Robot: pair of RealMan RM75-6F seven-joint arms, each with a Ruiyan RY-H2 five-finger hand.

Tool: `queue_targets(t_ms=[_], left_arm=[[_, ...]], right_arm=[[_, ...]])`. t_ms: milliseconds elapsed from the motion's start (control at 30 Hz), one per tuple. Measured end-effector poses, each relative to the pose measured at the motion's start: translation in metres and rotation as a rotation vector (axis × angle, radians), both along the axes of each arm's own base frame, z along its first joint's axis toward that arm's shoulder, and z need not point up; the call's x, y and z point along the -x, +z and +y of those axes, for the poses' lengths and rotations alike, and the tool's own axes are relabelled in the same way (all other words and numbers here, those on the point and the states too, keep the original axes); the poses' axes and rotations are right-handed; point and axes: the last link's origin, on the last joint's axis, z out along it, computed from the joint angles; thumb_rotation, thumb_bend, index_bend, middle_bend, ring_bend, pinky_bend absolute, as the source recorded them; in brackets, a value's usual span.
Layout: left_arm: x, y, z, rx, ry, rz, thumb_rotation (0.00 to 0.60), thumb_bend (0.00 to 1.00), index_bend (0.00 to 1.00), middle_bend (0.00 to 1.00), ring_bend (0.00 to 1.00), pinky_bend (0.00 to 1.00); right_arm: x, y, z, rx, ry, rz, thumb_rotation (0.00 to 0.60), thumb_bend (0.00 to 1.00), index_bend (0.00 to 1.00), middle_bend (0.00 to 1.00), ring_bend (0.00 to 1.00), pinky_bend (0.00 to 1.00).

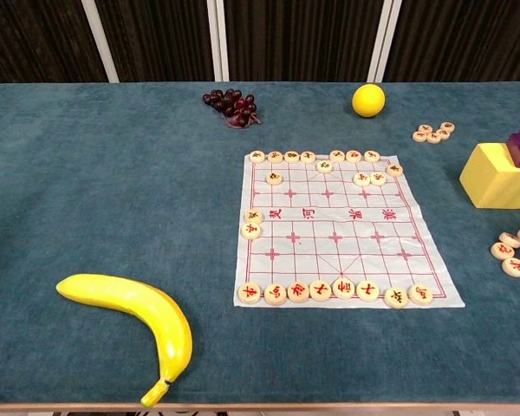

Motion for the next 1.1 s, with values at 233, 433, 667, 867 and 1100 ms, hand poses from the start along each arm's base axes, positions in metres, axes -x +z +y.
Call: queue_targets(t_ms=[233, 433, 667, 867, 1100], left_arm=[[-0.0001, -0.0013, 0.0001, 0.005, 0.002, 0.002, 0.6, 0.03, 0.02, 0.0, 0.0, 0.07], [-0.0006, 0.0006, -0.0009, -0.004, -0.004, -0.001, 0.6, 0.03, 0.02, 0.0, 0.0, 0.07], [-0.0011, 0.0015, -0.0016, -0.005, -0.008, -0.003, 0.6, 0.03, 0.02, 0.0, 0.0, 0.07], [-0.0014, 0.0013, -0.0019, -0.004, -0.009, -0.003, 0.6, 0.03, 0.02, 0.0, 0.0, 0.07], [-0.0012, 0.0002, -0.001, -0.002, -0.008, -0.001, 0.6, 0.03, 0.02, 0.0, 0.0, 0.07]], right_arm=[[0.0008, -0.0014, -0.0002, -0.006, -0.003, 0.005, 0.6, 0.37, 0.14, 0.0, 0.0, 0.04], [0.0006, -0.0005, -0.0004, -0.001, -0.004, 0.003, 0.6, 0.37, 0.14, 0.0, 0.0, 0.04], [0.0014, 0.0004, 0.0, -0.003, -0.007, 0.001, 0.6, 0.37, 0.14, 0.0, 0.0, 0.04], [0.0017, 0.0011, 0.0002, -0.002, -0.006, -0.001, 0.6, 0.37, 0.14, 0.0, 0.0, 0.04], [0.0017, 0.001, -0.0005, -0.005, -0.005, -0.005, 0.6, 0.37, 0.14, 0.0, 0.0, 0.04]])
